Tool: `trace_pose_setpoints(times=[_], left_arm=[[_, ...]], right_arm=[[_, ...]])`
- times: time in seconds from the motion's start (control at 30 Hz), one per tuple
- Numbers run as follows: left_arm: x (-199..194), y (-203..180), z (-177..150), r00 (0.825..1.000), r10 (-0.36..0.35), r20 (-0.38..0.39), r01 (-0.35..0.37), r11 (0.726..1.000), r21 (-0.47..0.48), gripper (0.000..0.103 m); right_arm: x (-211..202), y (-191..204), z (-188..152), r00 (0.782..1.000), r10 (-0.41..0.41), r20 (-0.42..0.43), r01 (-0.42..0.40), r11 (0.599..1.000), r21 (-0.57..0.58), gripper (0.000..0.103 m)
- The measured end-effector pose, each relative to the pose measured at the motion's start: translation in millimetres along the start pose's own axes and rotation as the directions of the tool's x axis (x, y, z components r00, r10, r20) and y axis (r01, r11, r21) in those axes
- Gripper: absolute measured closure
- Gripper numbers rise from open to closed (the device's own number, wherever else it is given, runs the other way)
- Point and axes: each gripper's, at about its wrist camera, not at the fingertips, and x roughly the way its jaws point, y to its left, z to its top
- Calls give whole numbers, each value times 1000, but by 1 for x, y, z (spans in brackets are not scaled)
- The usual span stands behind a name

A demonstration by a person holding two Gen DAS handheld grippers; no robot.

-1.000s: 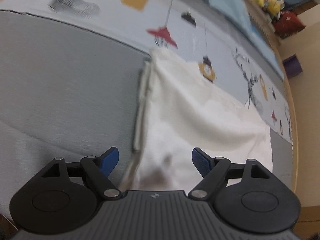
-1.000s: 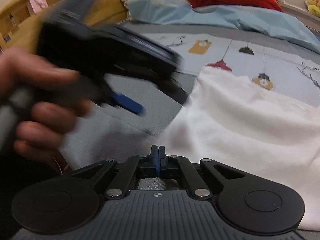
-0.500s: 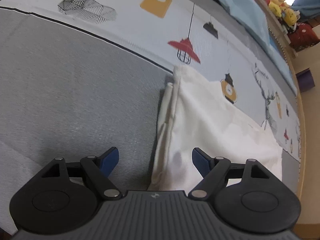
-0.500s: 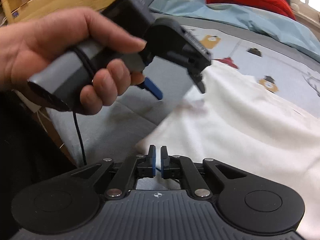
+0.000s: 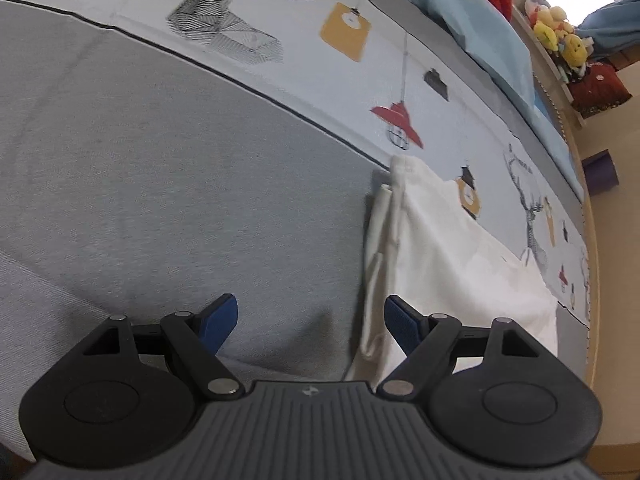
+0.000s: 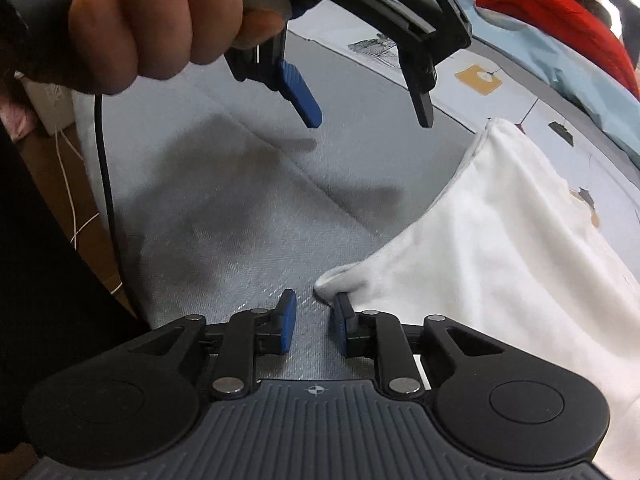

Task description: Fold small clothes

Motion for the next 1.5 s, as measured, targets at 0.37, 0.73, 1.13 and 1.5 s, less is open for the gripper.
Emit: trace_pose_setpoints(times=[0.37,0.73,1.13,1.5], left_arm=[[52,-45,7,985,-121,-125,126,992,30,19],[52,-48,16,985,-148,-83,147,989,-20,19],[7,6,14,985,-167,-43,167,986,-17,19],[65,-46,21,967,-203,-152,212,976,42,19]], right_arm=[[-75,-36,0,964,32,263,-72,987,143,103],[-54,-23,-16,994,-48,95,40,995,89,98],[0,16,0,997,-72,27,71,996,45,66],[-76,-14,2,968,-86,235,45,983,177,94]])
